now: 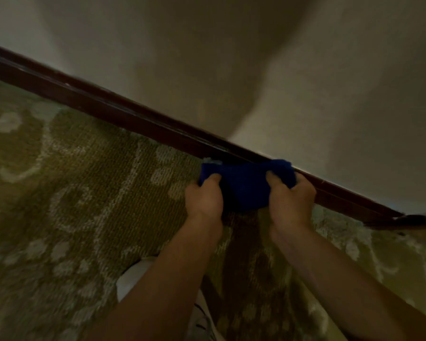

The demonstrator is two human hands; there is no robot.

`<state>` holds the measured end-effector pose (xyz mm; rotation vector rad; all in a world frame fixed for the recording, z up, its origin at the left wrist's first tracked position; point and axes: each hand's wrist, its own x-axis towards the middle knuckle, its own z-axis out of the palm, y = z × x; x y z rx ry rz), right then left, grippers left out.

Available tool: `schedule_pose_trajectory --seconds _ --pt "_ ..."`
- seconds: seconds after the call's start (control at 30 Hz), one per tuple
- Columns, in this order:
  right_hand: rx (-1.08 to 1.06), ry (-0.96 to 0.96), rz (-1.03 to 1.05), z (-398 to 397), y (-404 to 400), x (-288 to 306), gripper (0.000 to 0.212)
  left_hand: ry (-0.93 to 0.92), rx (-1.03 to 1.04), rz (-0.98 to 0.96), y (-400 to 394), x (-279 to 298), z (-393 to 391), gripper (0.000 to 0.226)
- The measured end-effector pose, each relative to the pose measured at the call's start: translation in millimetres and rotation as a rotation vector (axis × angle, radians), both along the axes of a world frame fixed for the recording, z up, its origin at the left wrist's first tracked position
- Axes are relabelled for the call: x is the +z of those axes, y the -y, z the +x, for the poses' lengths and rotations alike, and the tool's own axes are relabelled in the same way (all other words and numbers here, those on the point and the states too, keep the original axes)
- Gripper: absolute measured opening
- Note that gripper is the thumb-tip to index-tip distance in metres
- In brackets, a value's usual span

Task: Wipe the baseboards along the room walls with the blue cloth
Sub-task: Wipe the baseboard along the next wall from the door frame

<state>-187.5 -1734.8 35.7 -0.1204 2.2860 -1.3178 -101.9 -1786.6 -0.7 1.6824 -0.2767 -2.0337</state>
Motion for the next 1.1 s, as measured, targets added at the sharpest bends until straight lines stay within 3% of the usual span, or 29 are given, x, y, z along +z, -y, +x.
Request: schedule_pose_trajectory --seconds 0.1,0.2,0.3,0.4,0.57,0.67,0.77,0.87,1.03,1.1 --pt "-0.077 0.018 0.007 20 26 -4 0.011 0.043 0.055 -0.023 7 6 14 0.064" --pt "0.015 0.087 -0.016 60 65 -1 0.028 0.138 0.232 0.003 23 -1 30 0.051" --pt "0.126 0.117 -0.022 74 76 1 0.022 0.192 0.286 -0.002 27 -5 35 0.048" --pt "0.184 0.11 -0.006 48 48 3 0.015 0.193 0.22 -0.071 16 -3 26 0.05" --pt "0.027 0.04 0.019 10 10 9 0.01 0.048 -0.061 -0.089 9 8 15 0.064" --pt "-0.038 0.04 0.018 36 36 4 0.027 0.074 0.091 -0.07 21 11 28 0.06" --pt "0.067 0.117 0.018 77 83 3 0.039 0.176 0.307 -0.034 42 8 49 0.043" --pt "0.197 0.214 0.006 100 112 9 0.043 0.117 0.435 -0.051 65 0 76 0.048" --pt "0.22 0.275 -0.031 62 69 11 0.009 0.088 0.263 -0.135 52 9 55 0.046" --pt "0.132 0.257 -0.053 42 44 10 0.013 0.054 0.099 -0.139 32 12 41 0.047"
